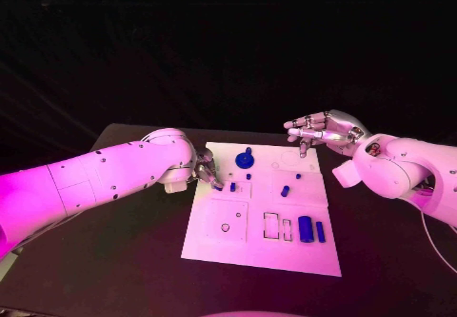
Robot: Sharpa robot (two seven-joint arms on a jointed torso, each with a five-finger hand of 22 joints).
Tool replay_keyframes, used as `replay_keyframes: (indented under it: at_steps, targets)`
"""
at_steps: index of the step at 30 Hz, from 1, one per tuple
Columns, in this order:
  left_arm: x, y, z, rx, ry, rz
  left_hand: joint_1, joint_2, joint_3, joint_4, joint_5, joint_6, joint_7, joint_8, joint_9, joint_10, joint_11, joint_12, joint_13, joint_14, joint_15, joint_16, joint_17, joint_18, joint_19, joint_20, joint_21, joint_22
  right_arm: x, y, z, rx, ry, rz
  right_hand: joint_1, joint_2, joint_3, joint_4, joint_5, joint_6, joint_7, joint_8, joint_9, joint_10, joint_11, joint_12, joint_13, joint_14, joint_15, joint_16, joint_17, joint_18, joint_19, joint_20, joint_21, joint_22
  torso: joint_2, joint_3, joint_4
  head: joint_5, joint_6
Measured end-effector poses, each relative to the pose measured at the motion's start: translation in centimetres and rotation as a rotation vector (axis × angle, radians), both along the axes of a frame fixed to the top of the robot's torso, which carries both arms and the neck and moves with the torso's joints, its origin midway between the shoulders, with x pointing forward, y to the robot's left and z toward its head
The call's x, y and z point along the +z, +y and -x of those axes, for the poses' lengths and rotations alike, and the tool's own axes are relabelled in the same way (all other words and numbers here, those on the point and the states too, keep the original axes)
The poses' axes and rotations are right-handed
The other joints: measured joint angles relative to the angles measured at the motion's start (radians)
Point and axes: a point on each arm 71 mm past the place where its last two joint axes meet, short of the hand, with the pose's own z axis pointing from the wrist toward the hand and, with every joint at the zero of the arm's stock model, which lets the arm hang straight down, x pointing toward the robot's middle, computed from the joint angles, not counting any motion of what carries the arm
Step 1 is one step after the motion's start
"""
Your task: Assemble the parts on the task board
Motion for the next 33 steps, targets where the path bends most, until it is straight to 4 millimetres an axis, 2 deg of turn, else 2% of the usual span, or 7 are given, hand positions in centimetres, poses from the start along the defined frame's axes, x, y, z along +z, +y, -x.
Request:
replay_keyframes:
  at_steps: [8,13,18,23,27,29,33]
  targets:
    - [0.0,0.0,0.0,0.000,0.003,-0.005,-0.006,0.005,0.000,0.000,0.000,0.000,0.000,0.001,0.001,0.000,0.000,0.000,-0.003,0.000,0.000,0.000,0.000,0.000,0.000,0.000,0.000,0.000,0.0,0.0,0.0,0.000,0.000,0.000,0.000,0.000,0.000,0.000,0.000,0.000,0.000,0.000,0.000,0.000,0.000,0.000,-0.001,0.000,0.000,0.000,0.000,0.000,0.000,0.000,0.000,0.000,0.000,0.0000,-0.0012,0.000,-0.002]
    - [-0.1,0.0,0.0,0.001,0.003,-0.008,-0.042,0.010,0.014,-0.006,0.000,0.005,0.005,0.025,0.018,0.009,-0.009,0.000,-0.006,-0.002,-0.002,0.000,0.001,0.000,0.004,-0.004,0.000,0.000,0.0,0.0,0.2,0.002,-0.001,0.000,0.000,0.000,0.000,0.000,0.000,0.000,0.000,0.000,0.000,0.000,0.000,0.000,-0.002,0.000,0.000,0.000,0.000,0.000,0.000,0.000,0.000,0.000,0.000,-0.0002,-0.0012,-0.002,-0.003]
    - [-0.1,-0.2,-0.1,0.002,0.003,-0.012,-0.060,0.012,0.027,-0.018,0.000,0.005,0.005,0.036,0.024,0.009,-0.009,0.000,-0.007,-0.003,-0.004,0.000,0.001,0.000,0.000,-0.007,0.004,0.000,0.1,0.1,0.3,0.006,0.000,-0.001,0.000,0.000,0.000,0.000,-0.004,0.000,0.000,0.000,0.000,0.000,0.000,0.000,-0.003,0.000,0.000,0.000,0.000,0.000,0.000,0.000,0.000,0.001,0.000,-0.0003,-0.0012,-0.003,-0.003]
    - [-0.1,-0.5,-0.2,0.003,0.002,-0.017,-0.070,0.007,0.034,-0.025,0.000,0.005,0.005,0.046,0.074,0.013,-0.013,0.000,-0.015,0.000,-0.007,0.000,0.001,0.000,0.000,-0.007,0.008,0.000,0.1,0.3,0.5,0.012,0.001,-0.002,0.000,0.000,0.000,0.000,-0.004,0.000,0.000,0.000,0.000,0.000,0.000,0.000,-0.003,0.000,0.000,0.000,0.000,0.000,0.000,0.000,0.000,0.001,0.001,-0.0003,-0.0011,-0.004,-0.003]
    - [-0.1,-0.6,-0.3,0.004,0.003,-0.021,-0.077,0.006,0.037,-0.035,0.000,0.009,0.002,0.050,0.080,0.013,-0.013,0.000,-0.016,0.000,-0.007,0.000,0.001,0.000,0.000,-0.007,0.008,0.000,0.1,0.5,0.8,0.021,0.002,-0.004,0.000,0.000,0.000,0.000,-0.004,0.000,0.000,0.000,0.000,0.000,0.000,0.000,-0.004,0.000,0.000,0.000,0.000,0.000,0.000,0.000,0.000,0.001,0.001,-0.0003,-0.0009,-0.003,-0.003]
    - [-0.1,-0.6,-0.3,0.004,0.004,-0.023,-0.085,0.011,0.033,-0.031,0.000,0.009,0.002,0.050,0.080,0.013,-0.013,0.000,-0.017,-0.002,-0.009,0.000,0.001,0.000,0.000,-0.007,0.008,0.000,0.1,0.7,0.9,0.026,0.002,-0.004,0.000,0.000,0.000,0.000,-0.004,0.000,0.000,0.000,0.000,0.000,0.000,0.000,-0.006,0.000,0.000,0.000,0.000,0.000,0.003,0.004,0.000,0.001,0.001,-0.0003,-0.0012,-0.003,-0.003]
    - [-0.2,-0.7,-0.4,0.004,0.008,-0.027,-0.119,0.012,0.004,-0.002,0.000,0.027,-0.016,0.058,0.080,0.019,-0.019,0.000,-0.018,-0.004,-0.011,0.000,0.001,0.000,0.000,-0.008,0.008,0.000,0.2,0.8,1.1,0.031,0.000,-0.004,0.000,0.000,0.000,0.000,-0.004,0.000,0.000,0.000,0.000,0.000,0.000,0.000,-0.006,0.000,0.000,0.000,0.000,0.000,0.003,0.004,0.000,0.001,0.001,-0.0003,-0.0015,-0.006,-0.004]
